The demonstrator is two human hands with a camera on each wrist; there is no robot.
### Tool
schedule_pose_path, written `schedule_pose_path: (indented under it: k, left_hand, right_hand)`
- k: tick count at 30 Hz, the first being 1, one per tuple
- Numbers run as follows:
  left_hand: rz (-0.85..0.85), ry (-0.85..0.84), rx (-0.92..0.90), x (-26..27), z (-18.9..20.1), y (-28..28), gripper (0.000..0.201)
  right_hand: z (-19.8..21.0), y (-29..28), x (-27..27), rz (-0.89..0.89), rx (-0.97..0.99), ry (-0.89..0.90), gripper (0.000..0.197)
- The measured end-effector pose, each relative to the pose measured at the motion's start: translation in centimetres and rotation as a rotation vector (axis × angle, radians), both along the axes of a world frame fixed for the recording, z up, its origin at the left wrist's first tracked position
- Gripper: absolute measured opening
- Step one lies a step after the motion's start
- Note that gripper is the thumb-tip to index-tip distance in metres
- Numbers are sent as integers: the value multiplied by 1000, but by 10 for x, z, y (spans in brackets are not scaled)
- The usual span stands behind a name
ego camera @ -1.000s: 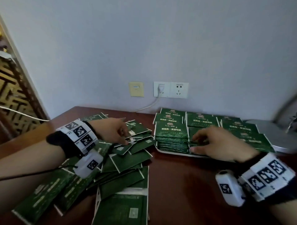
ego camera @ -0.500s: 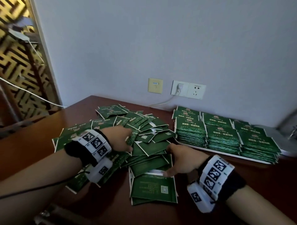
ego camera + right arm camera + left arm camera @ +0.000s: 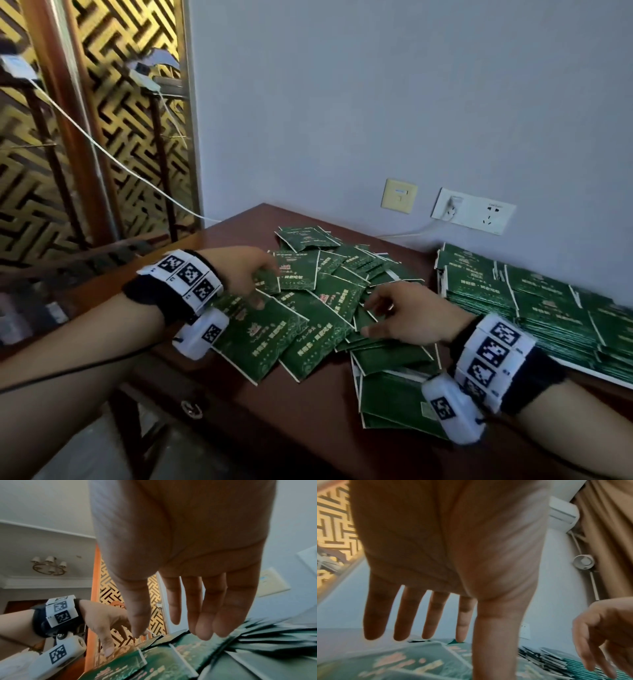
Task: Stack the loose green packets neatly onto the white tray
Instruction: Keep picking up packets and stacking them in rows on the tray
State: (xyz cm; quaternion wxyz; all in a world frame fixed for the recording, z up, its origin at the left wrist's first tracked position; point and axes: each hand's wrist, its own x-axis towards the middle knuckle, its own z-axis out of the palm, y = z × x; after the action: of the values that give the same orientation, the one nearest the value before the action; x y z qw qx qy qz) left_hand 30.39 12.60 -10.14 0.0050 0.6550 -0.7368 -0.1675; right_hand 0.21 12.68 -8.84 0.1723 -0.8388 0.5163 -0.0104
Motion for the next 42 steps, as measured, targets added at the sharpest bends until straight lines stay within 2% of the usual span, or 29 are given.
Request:
schedule_pose_path:
  k: [2,4,6,8,10,14,16,21,25,35,42]
  left_hand:
    - [31,-60,80,10,-4,3,75]
    - [65,-133,132,23,-10,1,110]
    - [118,-177,181,33,-18,-4,137]
    - [121,-183,236,40,-24,-7,152]
    - [110,-148,272,39,-22,-6,145]
    - [128,-121,208,36,-22,-7,115]
    - [122,-131,179,33,-25,-10,115]
    - [95,-169,156,13,-26,-6,119]
    - [31,-215,150,-19,-26,4,117]
    - [-286,-235,96,-97,-21,30,74]
    - [-481,-239,139,-142,-22,38,73]
  right_hand:
    - [0,-6,26,36,20,12,46]
    - [-6,-13,51,73,39,41,54]
    - [-14,-21,75,92,46,70,69]
    - [-22,-30,94,76,32,98,85]
    - [-28,-38,108,37,31,114,97]
    - [-39,-40,123,-23,21,183,109]
    - [-43,-38,124,-32,19,204,109]
    - [-38,-30,111,-37,89,131,103]
    - [-33,-22,75,4,79,140,97]
    - [-39,7,-39,10,162,41,75]
    - [-40,17,-98,-16,193,31,58]
